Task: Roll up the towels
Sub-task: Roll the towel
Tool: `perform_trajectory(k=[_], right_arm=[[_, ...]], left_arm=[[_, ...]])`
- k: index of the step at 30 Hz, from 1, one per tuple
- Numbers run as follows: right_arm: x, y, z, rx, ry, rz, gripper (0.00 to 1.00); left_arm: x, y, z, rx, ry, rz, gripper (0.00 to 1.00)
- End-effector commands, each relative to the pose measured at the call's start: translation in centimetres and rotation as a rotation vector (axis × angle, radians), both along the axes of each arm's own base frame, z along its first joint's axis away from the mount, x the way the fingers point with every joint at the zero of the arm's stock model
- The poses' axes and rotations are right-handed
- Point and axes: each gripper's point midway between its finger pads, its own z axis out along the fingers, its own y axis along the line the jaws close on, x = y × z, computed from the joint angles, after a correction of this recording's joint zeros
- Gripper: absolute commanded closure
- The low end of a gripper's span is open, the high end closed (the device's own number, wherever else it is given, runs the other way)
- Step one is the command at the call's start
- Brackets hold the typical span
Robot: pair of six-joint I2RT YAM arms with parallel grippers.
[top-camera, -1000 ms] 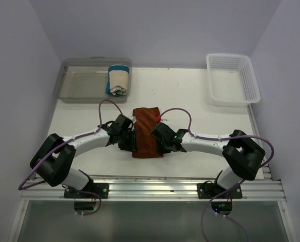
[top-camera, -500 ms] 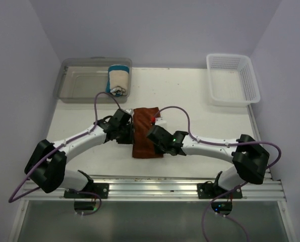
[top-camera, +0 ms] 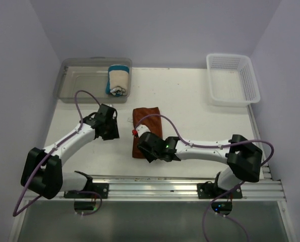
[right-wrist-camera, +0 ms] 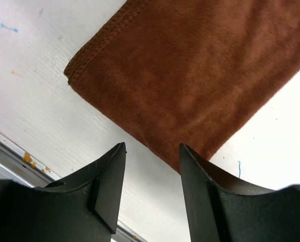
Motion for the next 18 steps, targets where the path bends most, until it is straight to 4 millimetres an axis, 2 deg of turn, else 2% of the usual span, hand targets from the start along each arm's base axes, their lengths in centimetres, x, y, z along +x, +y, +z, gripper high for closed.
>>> perform_trajectory(k=[1,10,12,13,16,17,18], right_arm=[[0.0,1.7,-0.1,-0.023,-0.026,0.133,0.49],[0.2,1.2,-3.7,-0.11,-0.032,0.165,0.49],[0.1,1.2,-4.5,-0.118,-0.024,0.164,0.52],[0.1,1.1,-4.7,-0.121,-0.022,0.16,0.56],[0.0,1.0,-4.3,-0.103,-0.025,0.152,0.79],[-0.1,1.1,-4.0,-0.093,-0.023,0.154,0.91],[-0.1,1.1,-3.5,-0.085,-0.023,0.158,0.96]], left_arm=[[-0.3,0.2,0.5,-0.02,-0.015,-0.016,0.62],[-0.8,-0.5,-0.6,-0.06,0.022,-0.022,0.61],[-0.8,-0.7,-0.6,-0.065,0.026,-0.026,0.61],[-0.8,-0.7,-0.6,-0.067,0.025,-0.025,0.61],[-1.0,-0.7,-0.5,-0.074,0.023,-0.028,0.61],[-1.1,-0.7,-0.6,-0.073,0.026,-0.029,0.61],[-1.2,-0.8,-0.5,-0.076,0.024,-0.031,0.61]])
